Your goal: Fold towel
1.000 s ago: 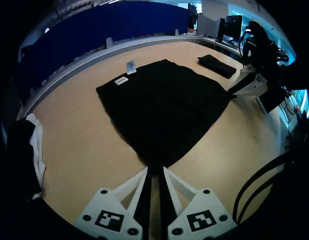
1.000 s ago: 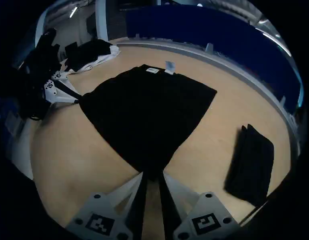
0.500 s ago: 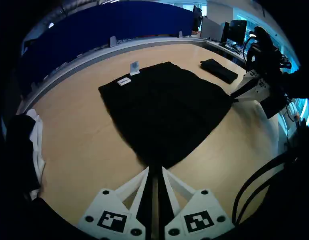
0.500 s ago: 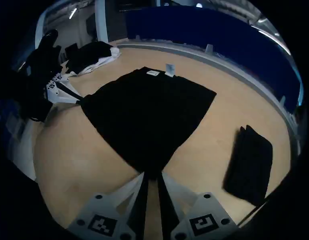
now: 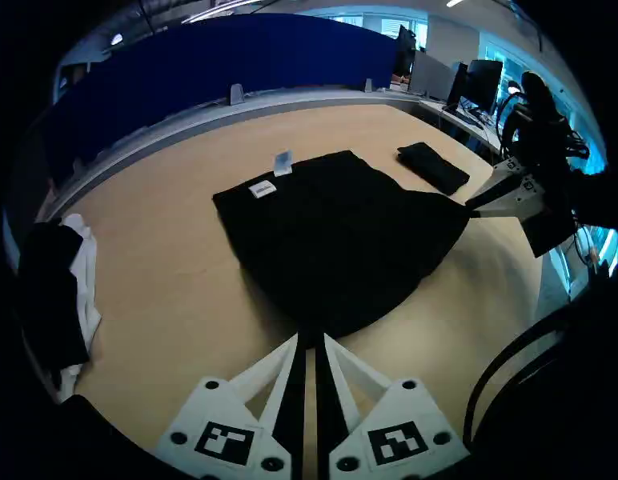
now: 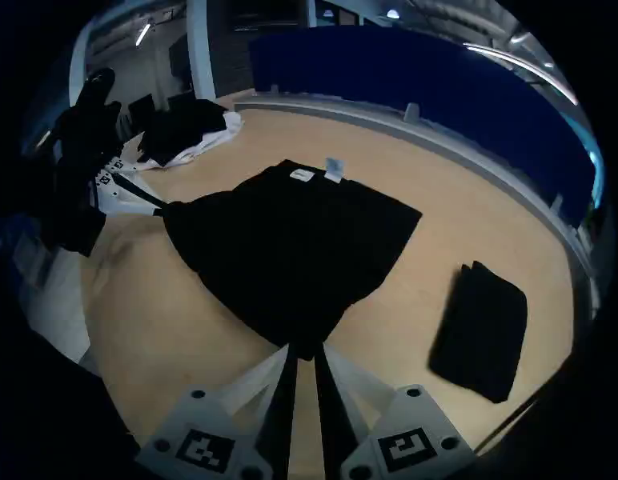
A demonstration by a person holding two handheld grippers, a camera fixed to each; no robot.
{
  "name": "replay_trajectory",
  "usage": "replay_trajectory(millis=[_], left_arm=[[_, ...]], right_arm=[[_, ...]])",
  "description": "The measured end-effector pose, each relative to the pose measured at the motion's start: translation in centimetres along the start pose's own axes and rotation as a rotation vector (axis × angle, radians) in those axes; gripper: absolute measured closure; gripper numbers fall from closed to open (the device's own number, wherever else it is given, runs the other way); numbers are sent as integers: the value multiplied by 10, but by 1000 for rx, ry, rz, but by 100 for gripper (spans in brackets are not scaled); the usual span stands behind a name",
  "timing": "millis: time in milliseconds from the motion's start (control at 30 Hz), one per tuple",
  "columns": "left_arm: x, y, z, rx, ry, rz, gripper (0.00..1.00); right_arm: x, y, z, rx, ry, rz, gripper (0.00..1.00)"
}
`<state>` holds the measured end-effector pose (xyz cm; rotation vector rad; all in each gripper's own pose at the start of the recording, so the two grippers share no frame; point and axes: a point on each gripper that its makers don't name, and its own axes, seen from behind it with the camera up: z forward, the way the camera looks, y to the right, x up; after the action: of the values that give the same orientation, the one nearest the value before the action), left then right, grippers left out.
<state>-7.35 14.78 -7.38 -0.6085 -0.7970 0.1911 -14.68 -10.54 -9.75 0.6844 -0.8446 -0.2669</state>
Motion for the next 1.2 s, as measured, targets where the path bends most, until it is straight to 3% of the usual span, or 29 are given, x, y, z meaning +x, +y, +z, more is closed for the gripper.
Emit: replay_trajectory(millis=[567,1000,1200], left_arm=[[46,10,-57,-18,48,-112,93],[52,9,-55,-20,51,-137,93],[60,1,-50,-9,61,-169,93]], right_arm=[[47,-5,-52,17,52,35,85],[53,-2,-45,25,52,56,86],[63,5,-35,28,64,59,86]])
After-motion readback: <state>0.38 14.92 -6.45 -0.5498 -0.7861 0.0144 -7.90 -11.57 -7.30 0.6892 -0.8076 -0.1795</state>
